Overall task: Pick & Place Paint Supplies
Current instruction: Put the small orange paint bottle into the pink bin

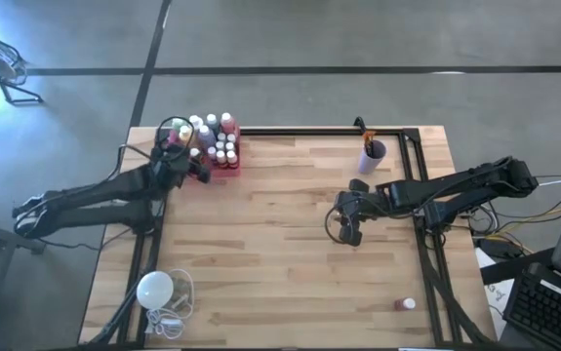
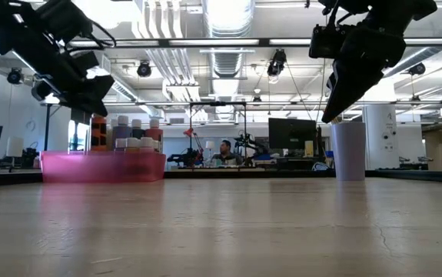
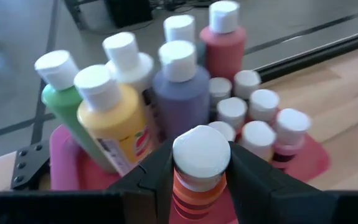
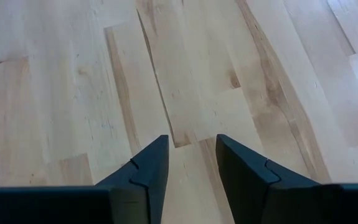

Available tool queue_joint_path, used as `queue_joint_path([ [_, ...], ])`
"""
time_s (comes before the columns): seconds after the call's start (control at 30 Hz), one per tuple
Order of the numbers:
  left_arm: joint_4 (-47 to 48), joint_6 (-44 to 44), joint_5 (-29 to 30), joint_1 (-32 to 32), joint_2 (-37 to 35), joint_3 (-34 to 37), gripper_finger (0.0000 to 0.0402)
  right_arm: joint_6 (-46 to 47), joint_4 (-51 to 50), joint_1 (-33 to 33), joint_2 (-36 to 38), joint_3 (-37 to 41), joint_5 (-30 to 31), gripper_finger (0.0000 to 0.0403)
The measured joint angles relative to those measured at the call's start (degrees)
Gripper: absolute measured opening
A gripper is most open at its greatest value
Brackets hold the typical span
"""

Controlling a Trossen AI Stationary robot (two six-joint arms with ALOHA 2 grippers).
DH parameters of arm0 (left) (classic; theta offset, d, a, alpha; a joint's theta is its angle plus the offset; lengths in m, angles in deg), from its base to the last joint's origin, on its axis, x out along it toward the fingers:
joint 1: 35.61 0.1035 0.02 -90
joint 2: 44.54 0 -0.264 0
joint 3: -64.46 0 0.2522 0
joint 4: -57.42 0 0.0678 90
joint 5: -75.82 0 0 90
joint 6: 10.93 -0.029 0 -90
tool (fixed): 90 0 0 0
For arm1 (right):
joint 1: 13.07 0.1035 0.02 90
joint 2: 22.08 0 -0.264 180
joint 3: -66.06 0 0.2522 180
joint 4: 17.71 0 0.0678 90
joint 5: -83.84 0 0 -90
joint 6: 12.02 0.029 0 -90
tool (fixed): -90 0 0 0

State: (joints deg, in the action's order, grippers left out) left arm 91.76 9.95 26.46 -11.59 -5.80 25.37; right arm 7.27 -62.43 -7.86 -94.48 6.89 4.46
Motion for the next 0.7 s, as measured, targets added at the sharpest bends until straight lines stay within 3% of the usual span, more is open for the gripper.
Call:
queue_joint_path([
  [0.7,-19.8,-3.0,-6.1,9.3,3.1,9.6,0.0124,-0.4,0.1,0.0,0.0,0.0,0.0,0.0183],
])
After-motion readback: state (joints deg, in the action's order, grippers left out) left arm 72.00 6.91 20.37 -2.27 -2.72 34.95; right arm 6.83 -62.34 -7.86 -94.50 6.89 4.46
